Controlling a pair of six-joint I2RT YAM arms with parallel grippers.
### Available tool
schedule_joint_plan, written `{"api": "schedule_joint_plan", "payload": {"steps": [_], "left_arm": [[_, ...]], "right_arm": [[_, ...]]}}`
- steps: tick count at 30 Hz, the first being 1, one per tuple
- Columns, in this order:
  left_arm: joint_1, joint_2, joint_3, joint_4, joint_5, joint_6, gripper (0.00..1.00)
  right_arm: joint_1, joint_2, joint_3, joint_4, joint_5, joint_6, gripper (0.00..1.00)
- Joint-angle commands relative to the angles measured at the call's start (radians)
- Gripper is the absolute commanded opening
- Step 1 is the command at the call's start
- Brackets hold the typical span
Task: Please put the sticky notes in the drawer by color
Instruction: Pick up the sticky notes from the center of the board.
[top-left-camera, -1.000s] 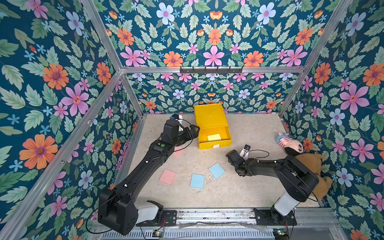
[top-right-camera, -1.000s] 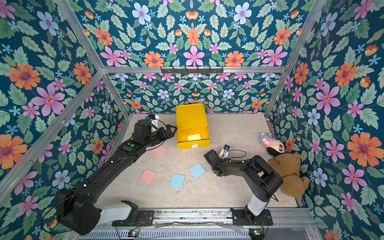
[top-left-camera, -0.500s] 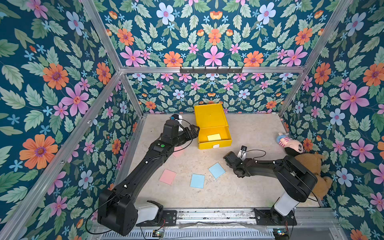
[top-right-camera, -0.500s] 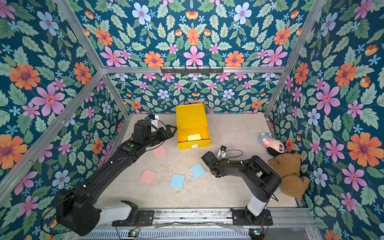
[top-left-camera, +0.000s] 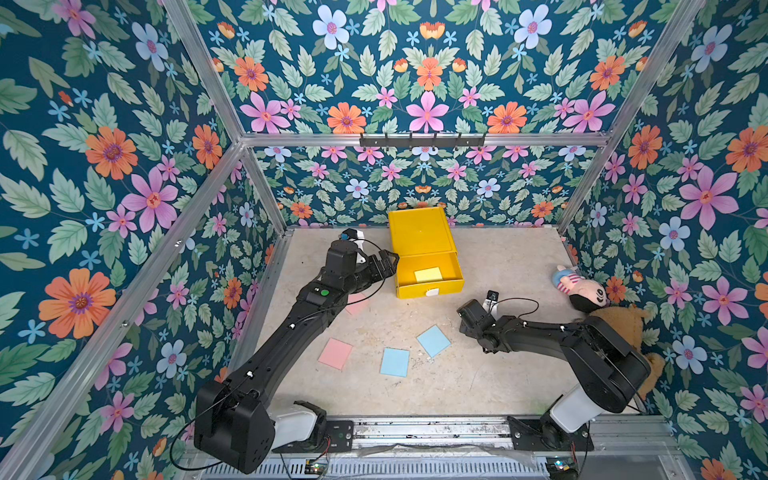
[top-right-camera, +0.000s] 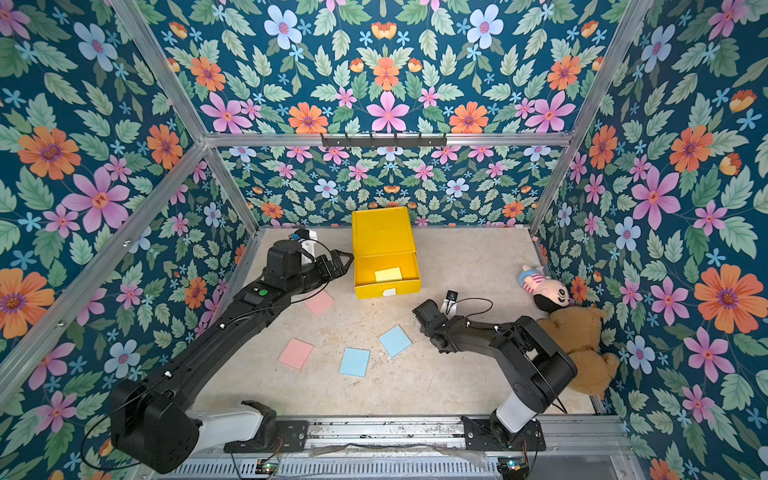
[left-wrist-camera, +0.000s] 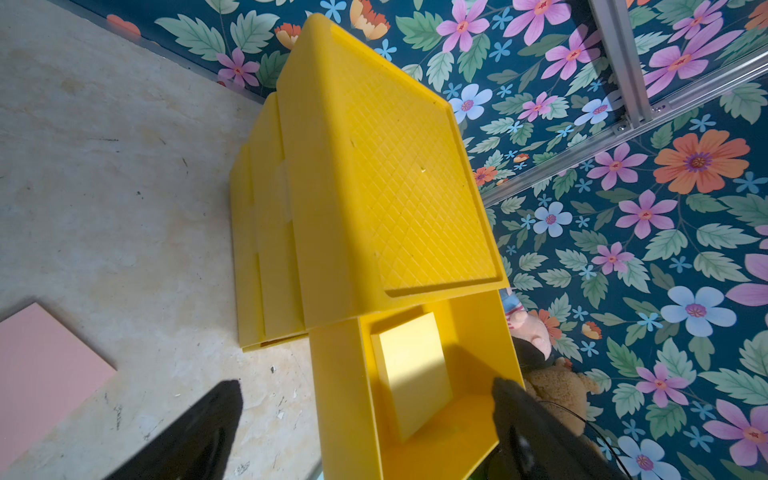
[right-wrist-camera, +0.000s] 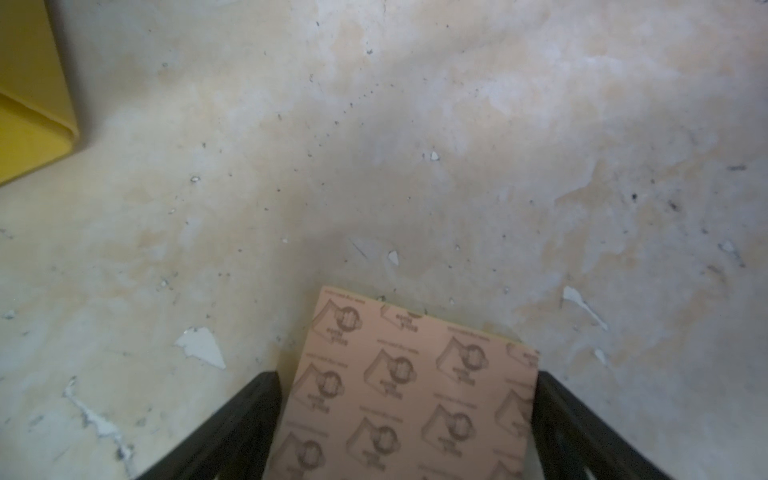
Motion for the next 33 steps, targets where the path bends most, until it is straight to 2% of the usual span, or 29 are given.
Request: {"api": "schedule_joint_plan", "payload": {"steps": [1, 6, 11, 23, 26, 29, 33], "left_arm": [[0.000, 0.000, 0.015, 0.014, 0.000, 0.004, 1.00], [0.000, -0.003, 0.020, 0.007, -0.008, 0.008, 1.00], [0.000, -0.002, 0.019, 0.010, -0.008, 0.004, 1.00], [0.000, -0.026, 0.006, 0.011, -0.007, -0.006, 1.00], [-0.005, -0.024, 0.009, 0.023, 0.022, -0.029, 1.00], [-0.043, -0.023, 0.039, 0.024, 0.030, -0.046, 1.00], [-0.142, -0.006, 0.112, 0.008, -0.018, -0.060, 1.00]], "right_arm": [[-0.001, 0.055, 0.000, -0.073, -0.116, 0.006, 0.94], [0.000, 0.039, 0.006, -0.099, -0.094, 0.014, 0.90], [0.000, -0.047, 0.020, -0.144, -0.068, 0.005, 0.85], [0.000, -0.167, 0.033, -0.184, -0.045, -0.035, 0.81], [0.000, -0.253, 0.010, -0.160, -0.071, -0.070, 0.81], [0.000, -0.366, -0.014, -0.124, -0.096, -0.140, 0.82], [-0.007, -0.505, -0.012, -0.104, -0.138, -0.229, 0.82]]}}
